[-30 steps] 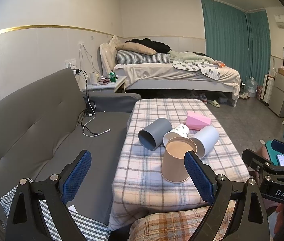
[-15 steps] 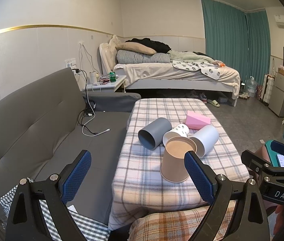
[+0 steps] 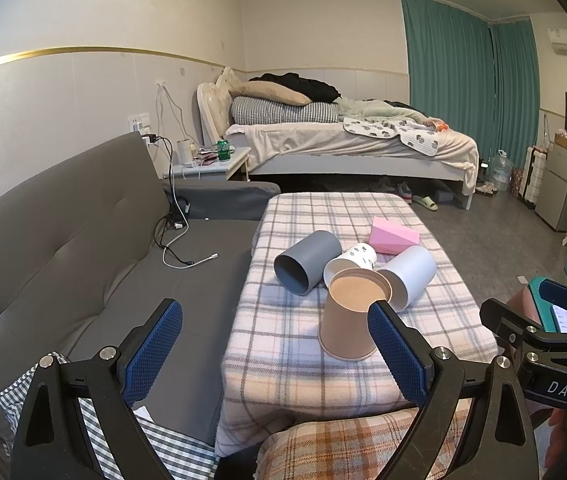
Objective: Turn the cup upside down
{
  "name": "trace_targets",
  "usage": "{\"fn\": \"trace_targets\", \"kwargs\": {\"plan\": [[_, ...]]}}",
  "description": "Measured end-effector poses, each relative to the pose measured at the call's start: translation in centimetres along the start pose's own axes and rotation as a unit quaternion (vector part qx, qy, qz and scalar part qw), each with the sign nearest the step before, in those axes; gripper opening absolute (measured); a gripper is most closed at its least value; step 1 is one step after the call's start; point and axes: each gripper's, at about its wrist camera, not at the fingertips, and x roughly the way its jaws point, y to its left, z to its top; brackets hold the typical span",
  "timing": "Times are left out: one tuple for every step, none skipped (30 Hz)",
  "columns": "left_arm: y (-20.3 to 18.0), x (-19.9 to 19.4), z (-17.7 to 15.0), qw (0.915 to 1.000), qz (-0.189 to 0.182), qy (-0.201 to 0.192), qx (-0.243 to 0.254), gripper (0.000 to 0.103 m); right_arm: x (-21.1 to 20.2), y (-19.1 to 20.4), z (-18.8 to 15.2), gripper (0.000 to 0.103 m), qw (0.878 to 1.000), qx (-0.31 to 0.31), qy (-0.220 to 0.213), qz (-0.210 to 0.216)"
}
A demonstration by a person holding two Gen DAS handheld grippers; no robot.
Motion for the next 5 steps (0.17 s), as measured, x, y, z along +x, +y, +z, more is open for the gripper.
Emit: {"fn": "trace_targets", "kwargs": {"plan": [[0.01, 0.03, -0.02, 1.0, 0.0, 0.0, 0.0, 0.097, 0.06, 0.02, -0.07, 0.103, 1.0, 0.0, 0.001, 0.0], [-0.01, 0.02, 0.0, 1.0, 0.0, -0.001, 0.0, 0.097, 0.05, 0.0, -0.18, 0.103, 1.0, 0.0, 0.001, 0.0], [0.0, 0.14, -0.06, 1.0, -0.001, -0.002, 0.001, 0.097, 0.05, 0.02, -0.07, 0.103, 1.0, 0.0, 0.0, 0.0], [-0.05, 0.15, -0.12, 1.0, -0.001, -0.001, 0.001, 0.097, 0.05, 0.02, -0.06, 0.103, 1.0, 0.0, 0.001, 0.0], [-0.04, 0.22, -0.07, 1.0, -0.001, 0.0, 0.002, 0.097, 0.03, -0.01, -0.17, 0.103, 1.0, 0.0, 0.001, 0.0]]}}
